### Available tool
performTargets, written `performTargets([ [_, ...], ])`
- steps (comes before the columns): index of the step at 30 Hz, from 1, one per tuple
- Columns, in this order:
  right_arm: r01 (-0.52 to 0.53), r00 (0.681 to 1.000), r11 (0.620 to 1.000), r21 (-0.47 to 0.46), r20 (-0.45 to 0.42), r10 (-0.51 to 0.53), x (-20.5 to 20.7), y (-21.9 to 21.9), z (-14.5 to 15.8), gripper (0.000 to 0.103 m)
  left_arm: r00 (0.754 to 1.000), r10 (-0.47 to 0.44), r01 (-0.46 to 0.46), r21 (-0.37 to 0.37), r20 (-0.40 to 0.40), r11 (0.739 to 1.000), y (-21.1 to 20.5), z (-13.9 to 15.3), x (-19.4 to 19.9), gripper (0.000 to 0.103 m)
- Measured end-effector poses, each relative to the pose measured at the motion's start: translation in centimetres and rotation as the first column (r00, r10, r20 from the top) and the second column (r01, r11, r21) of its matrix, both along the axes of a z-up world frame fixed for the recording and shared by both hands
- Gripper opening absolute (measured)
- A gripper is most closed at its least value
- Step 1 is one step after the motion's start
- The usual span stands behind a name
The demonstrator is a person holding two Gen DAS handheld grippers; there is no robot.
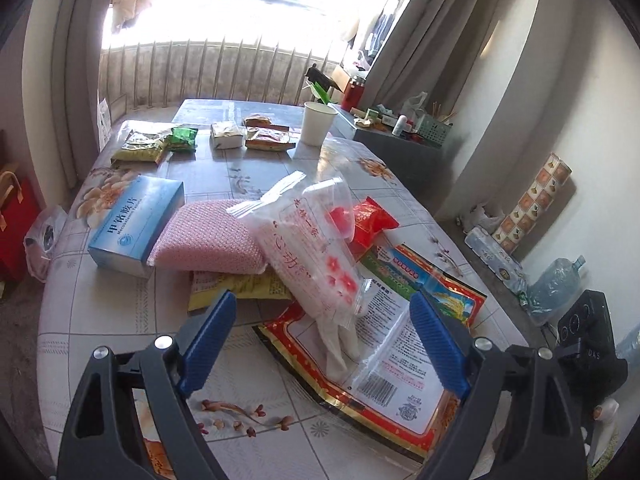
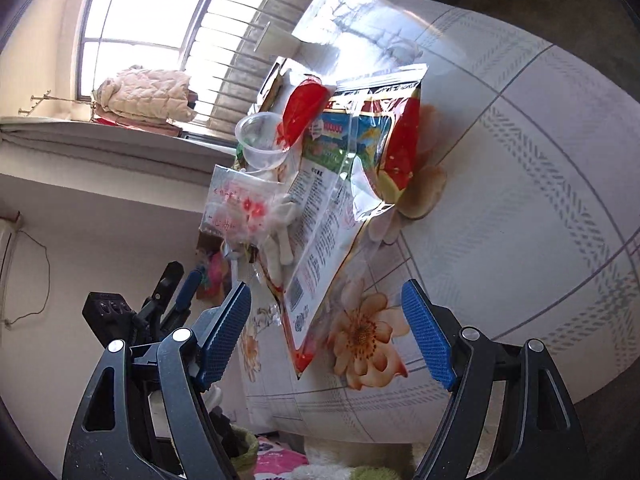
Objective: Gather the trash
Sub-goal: 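Move both tools back over the table toward the plastic bags, then grasp the clear plastic bag with the left tool while the right tool grasps the printed snack bag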
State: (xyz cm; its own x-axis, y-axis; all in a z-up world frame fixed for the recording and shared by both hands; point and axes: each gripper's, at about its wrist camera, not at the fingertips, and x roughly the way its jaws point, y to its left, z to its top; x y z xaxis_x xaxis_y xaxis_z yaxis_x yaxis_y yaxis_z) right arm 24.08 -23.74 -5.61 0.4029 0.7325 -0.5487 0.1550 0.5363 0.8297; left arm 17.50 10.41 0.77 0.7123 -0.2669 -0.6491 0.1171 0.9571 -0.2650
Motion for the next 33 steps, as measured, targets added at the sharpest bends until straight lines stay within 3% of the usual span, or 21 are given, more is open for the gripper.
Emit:
performTargets([
  [9, 0.041, 0.998, 0.999, -0.015, -0.055, -0.042, 1.4, 1.6, -1.1, 0.066, 0.988, 0.152, -0.153, -0.053, -0.024, 0.987, 3.0, -1.1, 5.9, 0.073],
  [13, 0.053, 0.996, 0.998, -0.018, -0.066, -0.055, 1.4, 2.0, -1.5, 0.056, 0.99, 0.129, -0.132, -0.046, -0.054, 0.99, 2.8, -2.2, 7.9, 0.073],
  [15, 0.061, 0.996, 0.998, -0.021, -0.07, -0.062, 1.5, 2.3, -1.6, 0.051, 0.99, 0.124, -0.127, -0.052, -0.066, 0.991, 2.7, -2.6, 8.2, 0.066],
  [20, 0.07, 0.994, 0.997, -0.023, -0.088, -0.072, 1.3, 1.8, -2.1, 0.033, 0.997, 0.069, -0.074, -0.139, -0.04, 0.988, 2.0, -2.4, 7.4, 0.059],
  [25, 0.076, 0.991, 0.997, -0.011, -0.105, -0.077, 1.2, 1.6, -2.7, 0.022, 0.999, 0.036, -0.04, -0.158, -0.031, 0.987, 0.7, -2.6, 7.2, 0.057],
  [28, 0.077, 0.992, 0.997, -0.003, -0.102, -0.077, 1.0, 1.4, -2.7, 0.021, 0.998, 0.038, -0.047, -0.162, -0.058, 0.986, 0.3, -3.2, 7.4, 0.047],
  [33, 0.086, 0.99, 0.996, 0.008, -0.111, -0.084, 0.7, 1.1, -3.1, 0.012, 0.996, 0.042, -0.056, -0.182, -0.078, 0.982, 0.3, -3.7, 7.4, 0.016],
])
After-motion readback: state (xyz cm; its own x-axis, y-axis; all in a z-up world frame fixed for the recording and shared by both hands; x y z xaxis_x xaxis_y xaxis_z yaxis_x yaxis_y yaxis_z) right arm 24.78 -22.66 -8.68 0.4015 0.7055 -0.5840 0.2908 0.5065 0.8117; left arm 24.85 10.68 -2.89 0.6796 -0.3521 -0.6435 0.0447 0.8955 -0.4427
